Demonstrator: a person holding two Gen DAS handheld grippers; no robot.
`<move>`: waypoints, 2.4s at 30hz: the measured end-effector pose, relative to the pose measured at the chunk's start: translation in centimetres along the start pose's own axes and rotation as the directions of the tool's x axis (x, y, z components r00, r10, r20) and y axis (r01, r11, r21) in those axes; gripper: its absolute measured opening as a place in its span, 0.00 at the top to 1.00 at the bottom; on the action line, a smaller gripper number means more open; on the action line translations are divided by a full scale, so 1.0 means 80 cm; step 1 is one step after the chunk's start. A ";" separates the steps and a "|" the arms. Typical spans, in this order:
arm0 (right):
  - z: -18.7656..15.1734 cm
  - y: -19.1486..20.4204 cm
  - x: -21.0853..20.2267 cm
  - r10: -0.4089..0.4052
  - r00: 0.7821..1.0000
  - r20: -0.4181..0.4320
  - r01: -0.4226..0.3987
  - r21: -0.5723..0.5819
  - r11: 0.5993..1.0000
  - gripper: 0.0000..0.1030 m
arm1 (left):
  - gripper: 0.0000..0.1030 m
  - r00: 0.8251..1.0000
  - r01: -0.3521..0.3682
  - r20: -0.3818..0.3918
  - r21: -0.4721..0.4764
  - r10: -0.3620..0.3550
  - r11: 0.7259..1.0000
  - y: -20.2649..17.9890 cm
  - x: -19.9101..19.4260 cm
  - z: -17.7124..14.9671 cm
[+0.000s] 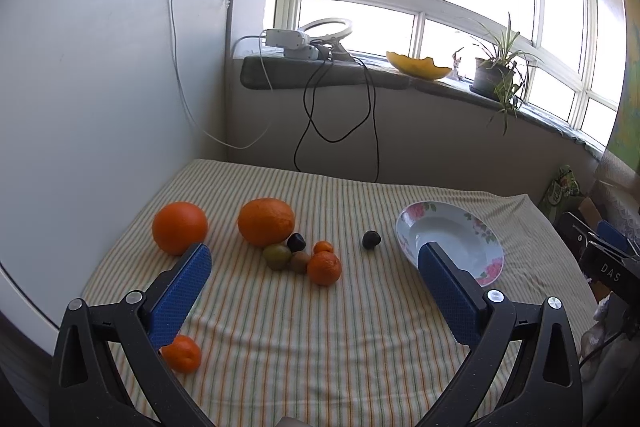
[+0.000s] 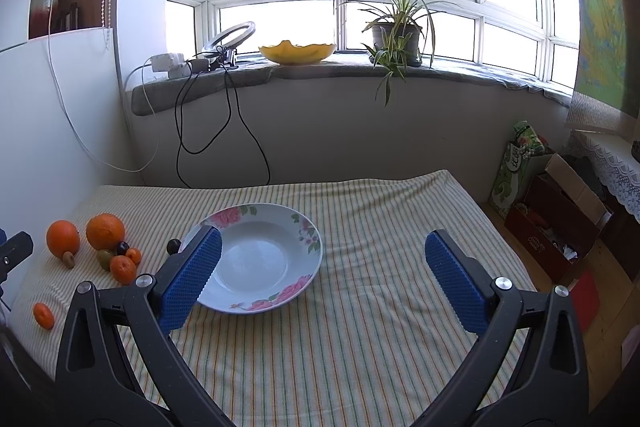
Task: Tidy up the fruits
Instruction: 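Move both tools toward the fruit cluster, right tool toward a large orange, then close the right tool around the large orange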
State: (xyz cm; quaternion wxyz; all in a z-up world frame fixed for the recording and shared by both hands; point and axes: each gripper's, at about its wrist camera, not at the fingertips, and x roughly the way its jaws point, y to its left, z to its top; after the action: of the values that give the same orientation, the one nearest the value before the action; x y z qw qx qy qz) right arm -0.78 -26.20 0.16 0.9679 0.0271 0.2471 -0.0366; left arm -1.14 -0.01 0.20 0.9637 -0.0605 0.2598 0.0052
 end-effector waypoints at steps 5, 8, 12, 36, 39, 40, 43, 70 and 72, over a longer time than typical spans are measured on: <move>-0.003 0.005 0.006 0.011 1.000 -0.012 -0.011 -0.005 1.000 0.00 | 0.01 1.000 -0.008 0.000 -0.017 0.008 1.000 0.010 -0.002 -0.002; -0.004 0.007 0.009 0.033 0.999 -0.012 -0.033 -0.009 0.999 0.00 | 0.01 1.000 -0.018 0.000 -0.032 0.018 0.999 0.020 -0.003 -0.003; -0.004 0.013 0.015 0.093 0.995 -0.020 -0.094 -0.015 0.995 0.00 | 0.01 0.999 -0.036 -0.004 -0.063 0.036 0.997 0.040 -0.005 -0.006; 0.005 0.129 0.085 0.476 0.854 -0.210 -0.494 -0.044 0.868 0.00 | 0.05 0.996 -0.080 -0.063 -0.254 0.066 0.964 0.152 0.008 -0.021; 0.009 0.149 0.105 0.522 0.810 -0.266 -0.547 -0.025 0.837 0.00 | 0.07 0.997 -0.051 -0.071 -0.248 0.035 0.967 0.148 0.019 -0.017; 0.010 0.156 0.111 0.533 0.798 -0.280 -0.560 -0.020 0.828 0.00 | 0.08 0.997 -0.042 -0.074 -0.247 0.024 0.968 0.147 0.023 -0.015; 0.018 0.176 0.126 0.554 0.770 -0.316 -0.586 -0.007 0.810 0.00 | 0.09 0.996 -0.020 -0.087 -0.249 -0.002 0.968 0.145 0.037 -0.013; 0.016 0.317 0.282 0.680 0.427 -0.597 -0.649 0.321 0.689 0.16 | 0.25 0.915 0.162 -0.320 -0.266 -0.245 0.950 0.128 0.178 0.016; 0.014 0.322 0.291 0.685 0.407 -0.604 -0.644 0.342 0.685 0.19 | 0.25 0.909 0.165 -0.331 -0.269 -0.252 0.949 0.128 0.183 0.017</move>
State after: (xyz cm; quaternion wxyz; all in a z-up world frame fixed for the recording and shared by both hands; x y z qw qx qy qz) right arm 22.28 -1.96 -9.17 0.7329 0.1611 0.5569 0.3561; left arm 11.80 10.03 -7.17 0.8803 -0.2016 0.4222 -0.0790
